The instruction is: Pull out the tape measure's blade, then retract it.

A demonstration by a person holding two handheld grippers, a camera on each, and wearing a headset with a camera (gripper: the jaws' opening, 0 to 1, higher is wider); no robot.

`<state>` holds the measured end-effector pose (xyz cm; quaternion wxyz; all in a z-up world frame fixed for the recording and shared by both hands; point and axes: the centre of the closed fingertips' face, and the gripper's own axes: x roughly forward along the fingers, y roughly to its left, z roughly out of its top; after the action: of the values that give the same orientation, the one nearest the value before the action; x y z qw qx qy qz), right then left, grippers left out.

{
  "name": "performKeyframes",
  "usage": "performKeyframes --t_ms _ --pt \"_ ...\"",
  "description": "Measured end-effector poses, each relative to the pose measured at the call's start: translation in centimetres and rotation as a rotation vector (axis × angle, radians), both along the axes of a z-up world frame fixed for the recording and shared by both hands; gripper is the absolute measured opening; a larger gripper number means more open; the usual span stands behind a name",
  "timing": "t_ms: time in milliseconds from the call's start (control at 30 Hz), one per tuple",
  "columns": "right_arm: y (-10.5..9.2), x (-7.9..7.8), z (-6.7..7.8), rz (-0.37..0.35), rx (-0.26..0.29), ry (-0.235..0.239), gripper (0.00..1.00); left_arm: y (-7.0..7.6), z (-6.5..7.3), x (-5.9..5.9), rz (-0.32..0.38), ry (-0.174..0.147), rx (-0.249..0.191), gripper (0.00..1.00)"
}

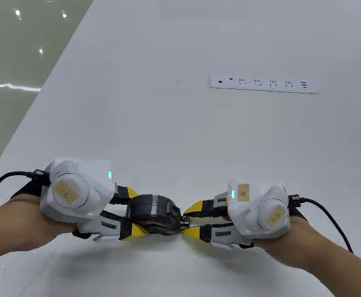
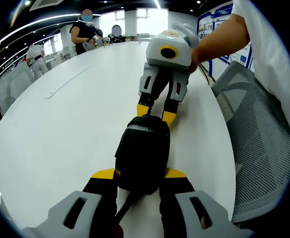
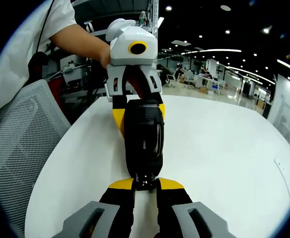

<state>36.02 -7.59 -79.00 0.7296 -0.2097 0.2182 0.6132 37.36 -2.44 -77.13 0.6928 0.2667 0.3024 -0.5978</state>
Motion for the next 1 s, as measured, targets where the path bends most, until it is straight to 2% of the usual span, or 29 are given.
performKeyframes --t_ms 1000 --pt "-0.29 -0.07 0.04 -0.009 0.008 0.010 0.11 0.03 -0.07 0.04 -0.016 -0.012 0.018 0.26"
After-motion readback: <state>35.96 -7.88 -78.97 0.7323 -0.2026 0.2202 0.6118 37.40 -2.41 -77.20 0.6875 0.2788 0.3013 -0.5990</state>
